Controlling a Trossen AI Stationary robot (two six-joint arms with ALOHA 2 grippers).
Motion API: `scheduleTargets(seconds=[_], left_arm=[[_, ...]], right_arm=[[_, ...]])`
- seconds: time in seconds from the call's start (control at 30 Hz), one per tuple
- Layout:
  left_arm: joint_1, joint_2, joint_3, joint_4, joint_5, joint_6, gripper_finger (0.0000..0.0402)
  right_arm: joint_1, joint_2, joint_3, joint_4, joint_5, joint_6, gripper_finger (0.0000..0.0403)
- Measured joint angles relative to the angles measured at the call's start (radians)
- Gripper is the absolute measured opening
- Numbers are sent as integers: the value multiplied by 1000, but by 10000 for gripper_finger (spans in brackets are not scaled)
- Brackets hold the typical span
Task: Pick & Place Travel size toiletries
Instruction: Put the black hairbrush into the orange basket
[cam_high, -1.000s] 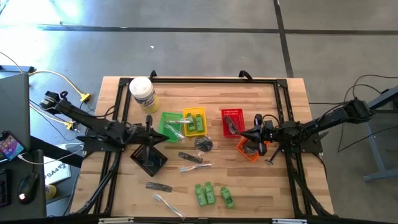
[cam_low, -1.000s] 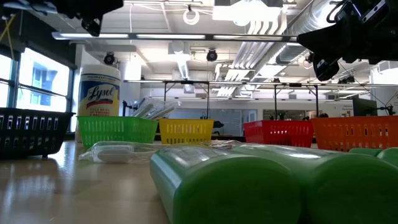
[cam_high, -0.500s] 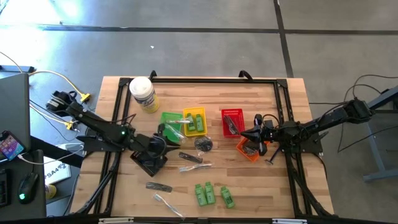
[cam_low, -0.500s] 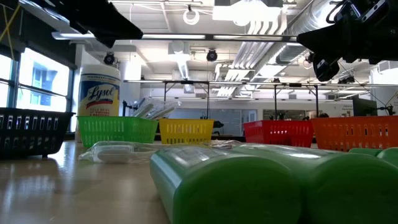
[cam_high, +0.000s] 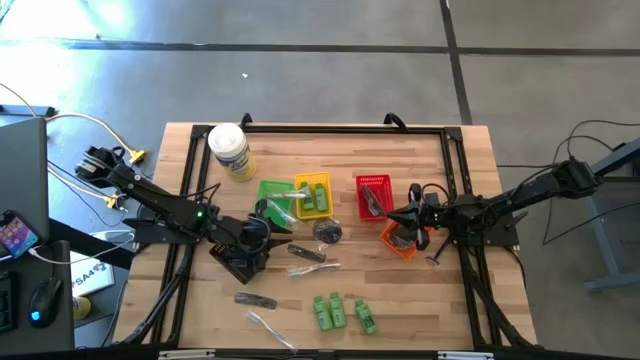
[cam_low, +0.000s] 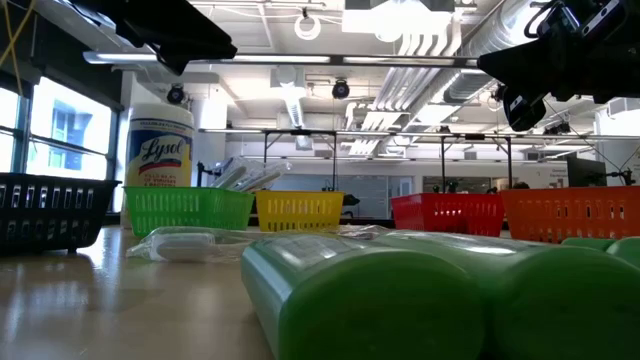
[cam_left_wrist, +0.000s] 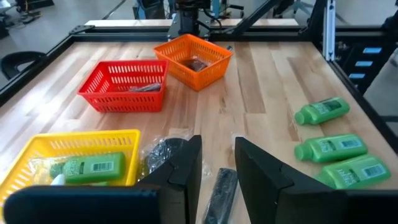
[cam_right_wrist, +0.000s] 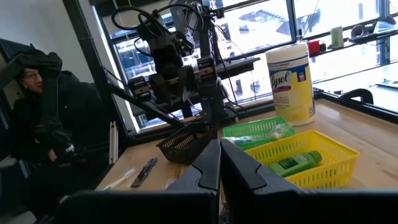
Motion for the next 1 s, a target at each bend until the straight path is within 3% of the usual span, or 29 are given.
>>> scheduleTargets(seconds=[1.0], left_arm=[[0, 6, -1, 6, 26, -75, 95]], right_arm=[[0, 0, 0, -42, -29, 15, 2]])
